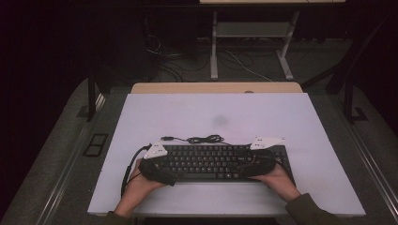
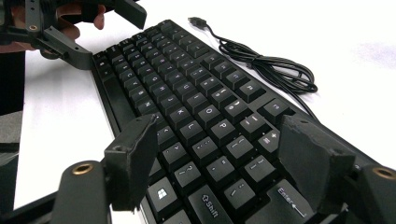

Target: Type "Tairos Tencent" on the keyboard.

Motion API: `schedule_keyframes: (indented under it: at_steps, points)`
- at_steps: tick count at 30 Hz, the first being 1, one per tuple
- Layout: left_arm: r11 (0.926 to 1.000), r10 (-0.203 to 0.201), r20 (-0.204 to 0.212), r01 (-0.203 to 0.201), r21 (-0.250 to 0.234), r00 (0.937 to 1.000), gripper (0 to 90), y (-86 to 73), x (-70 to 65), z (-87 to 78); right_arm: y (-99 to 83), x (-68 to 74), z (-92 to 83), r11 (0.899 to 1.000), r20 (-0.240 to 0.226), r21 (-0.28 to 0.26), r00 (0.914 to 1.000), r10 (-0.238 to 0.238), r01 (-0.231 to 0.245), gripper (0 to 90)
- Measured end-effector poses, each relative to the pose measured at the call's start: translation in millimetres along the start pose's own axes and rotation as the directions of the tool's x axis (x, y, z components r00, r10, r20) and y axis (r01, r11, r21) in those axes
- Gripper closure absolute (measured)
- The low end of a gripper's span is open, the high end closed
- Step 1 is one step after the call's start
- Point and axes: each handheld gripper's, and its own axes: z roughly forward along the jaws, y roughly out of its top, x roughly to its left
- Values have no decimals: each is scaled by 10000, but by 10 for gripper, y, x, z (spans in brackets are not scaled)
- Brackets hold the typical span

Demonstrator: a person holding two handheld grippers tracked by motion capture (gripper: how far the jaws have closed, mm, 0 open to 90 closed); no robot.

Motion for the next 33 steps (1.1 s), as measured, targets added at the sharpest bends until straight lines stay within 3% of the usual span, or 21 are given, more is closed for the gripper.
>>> schedule_keyframes:
  at_steps: [12,33]
  points:
    - [10000,-16,30,16,32,10000,0,-7,-3,0,42,-10,9,10000,-133,77,9999,-12,13,338]
    - [10000,55,86,-55,19,9999,0,-20,-3,10,266,-7,189,9996,-428,210,9989,-172,181,567]
